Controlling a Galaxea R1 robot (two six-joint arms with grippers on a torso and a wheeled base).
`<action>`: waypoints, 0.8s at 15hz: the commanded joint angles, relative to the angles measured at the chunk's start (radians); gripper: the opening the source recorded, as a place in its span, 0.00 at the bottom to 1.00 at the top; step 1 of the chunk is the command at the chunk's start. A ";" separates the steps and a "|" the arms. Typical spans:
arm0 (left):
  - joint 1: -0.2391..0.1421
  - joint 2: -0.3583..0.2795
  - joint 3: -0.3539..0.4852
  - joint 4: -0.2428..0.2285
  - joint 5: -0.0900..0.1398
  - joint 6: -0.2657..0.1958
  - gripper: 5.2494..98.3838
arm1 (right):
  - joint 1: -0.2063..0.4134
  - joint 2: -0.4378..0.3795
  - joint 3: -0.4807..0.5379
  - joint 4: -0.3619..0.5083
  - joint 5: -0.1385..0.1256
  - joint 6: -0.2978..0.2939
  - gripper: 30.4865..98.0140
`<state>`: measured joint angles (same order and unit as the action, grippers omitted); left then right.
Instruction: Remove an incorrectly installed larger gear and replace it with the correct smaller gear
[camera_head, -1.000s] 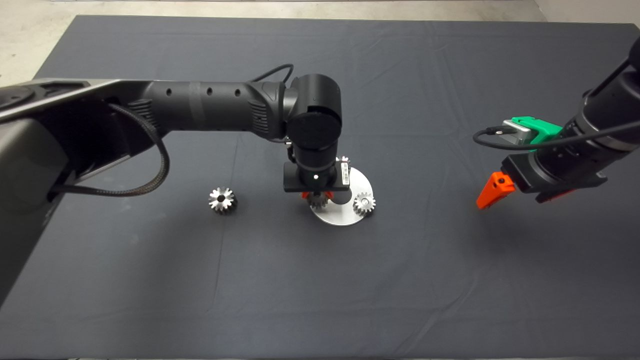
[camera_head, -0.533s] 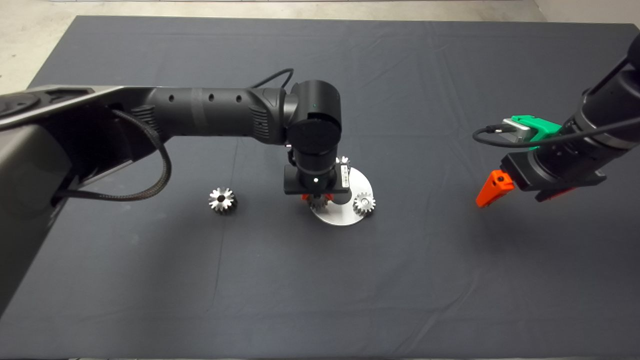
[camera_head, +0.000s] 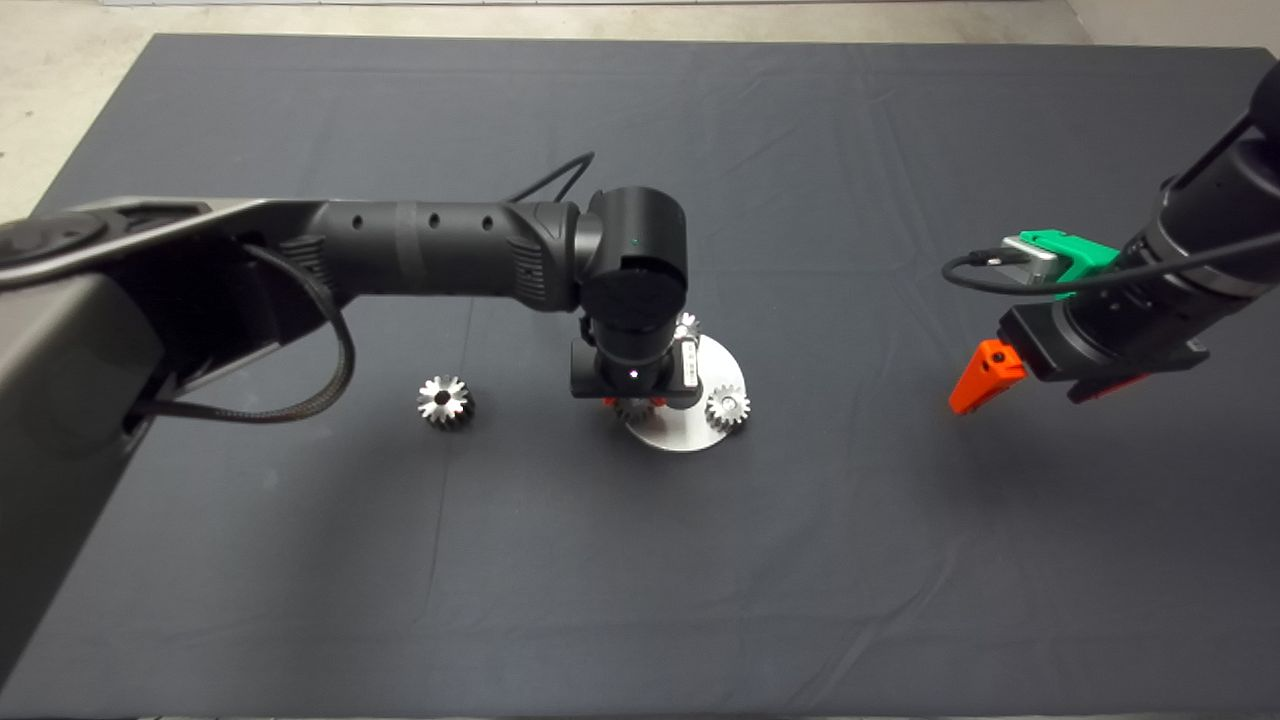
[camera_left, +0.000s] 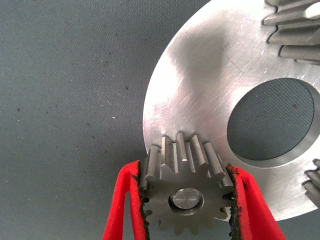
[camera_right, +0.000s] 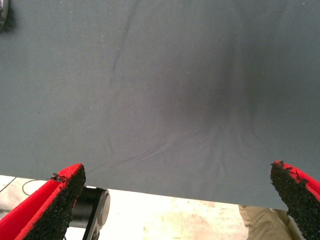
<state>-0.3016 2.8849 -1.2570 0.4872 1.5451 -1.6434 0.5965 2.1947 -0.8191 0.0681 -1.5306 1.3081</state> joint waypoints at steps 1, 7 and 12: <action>0.058 0.002 -0.017 -0.021 0.082 0.001 0.20 | 0.020 0.006 -0.003 0.006 -0.097 -0.007 1.00; 0.050 0.008 -0.010 -0.024 0.086 0.002 0.24 | 0.022 0.011 -0.015 0.006 -0.097 -0.015 1.00; 0.044 -0.008 0.036 -0.053 0.087 0.002 0.30 | 0.022 0.024 -0.017 0.006 -0.097 -0.015 1.00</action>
<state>-0.2981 2.8894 -1.2532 0.4892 1.5447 -1.6432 0.5964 2.2091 -0.8345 0.0681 -1.5309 1.3013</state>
